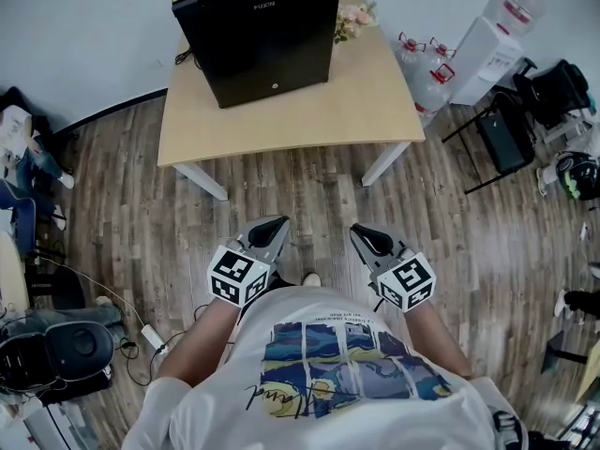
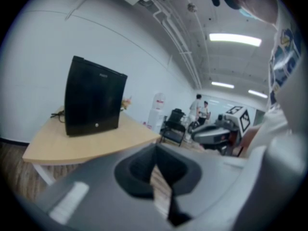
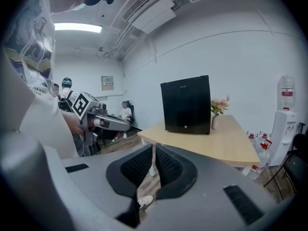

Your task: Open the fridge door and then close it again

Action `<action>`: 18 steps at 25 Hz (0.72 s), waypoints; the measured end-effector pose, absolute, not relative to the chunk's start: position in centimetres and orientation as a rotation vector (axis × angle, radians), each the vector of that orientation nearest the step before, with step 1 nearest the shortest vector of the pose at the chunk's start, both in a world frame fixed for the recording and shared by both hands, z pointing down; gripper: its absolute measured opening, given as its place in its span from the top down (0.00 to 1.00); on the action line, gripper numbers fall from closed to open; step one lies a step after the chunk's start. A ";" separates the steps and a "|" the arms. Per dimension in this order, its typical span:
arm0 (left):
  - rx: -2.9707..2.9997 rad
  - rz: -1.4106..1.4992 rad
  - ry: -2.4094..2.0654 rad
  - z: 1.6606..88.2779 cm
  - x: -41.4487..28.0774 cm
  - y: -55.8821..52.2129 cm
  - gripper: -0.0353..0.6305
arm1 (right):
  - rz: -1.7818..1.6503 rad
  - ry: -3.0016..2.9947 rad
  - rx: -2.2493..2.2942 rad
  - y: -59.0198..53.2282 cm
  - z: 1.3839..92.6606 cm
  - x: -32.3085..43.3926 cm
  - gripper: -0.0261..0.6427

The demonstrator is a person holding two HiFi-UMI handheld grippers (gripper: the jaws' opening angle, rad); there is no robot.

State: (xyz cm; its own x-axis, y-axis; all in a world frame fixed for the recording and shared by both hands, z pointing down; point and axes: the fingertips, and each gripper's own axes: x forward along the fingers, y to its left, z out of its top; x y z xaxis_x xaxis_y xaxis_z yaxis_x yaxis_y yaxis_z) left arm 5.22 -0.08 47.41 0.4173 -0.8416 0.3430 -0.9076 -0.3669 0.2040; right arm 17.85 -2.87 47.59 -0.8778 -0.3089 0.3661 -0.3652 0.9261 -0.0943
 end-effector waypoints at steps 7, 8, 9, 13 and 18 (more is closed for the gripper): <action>2.310 0.250 -1.506 47.6 5.1 0.3 0.94 | 0.212 -2.741 0.482 -2.8 47.3 17.5 0.92; 2.309 0.249 -1.507 47.5 5.1 0.3 0.94 | 0.211 -2.742 0.480 -2.8 47.2 17.5 0.92; 2.308 0.248 -1.507 47.5 5.1 0.3 0.94 | 0.210 -2.742 0.479 -2.8 47.2 17.4 0.92; 2.305 0.248 -1.508 47.6 5.1 0.1 0.94 | 0.209 -2.737 0.475 -3.0 47.3 17.5 0.92; 2.300 0.239 -1.507 47.7 5.1 0.3 0.94 | 0.203 -2.738 0.472 -2.7 47.3 17.5 0.92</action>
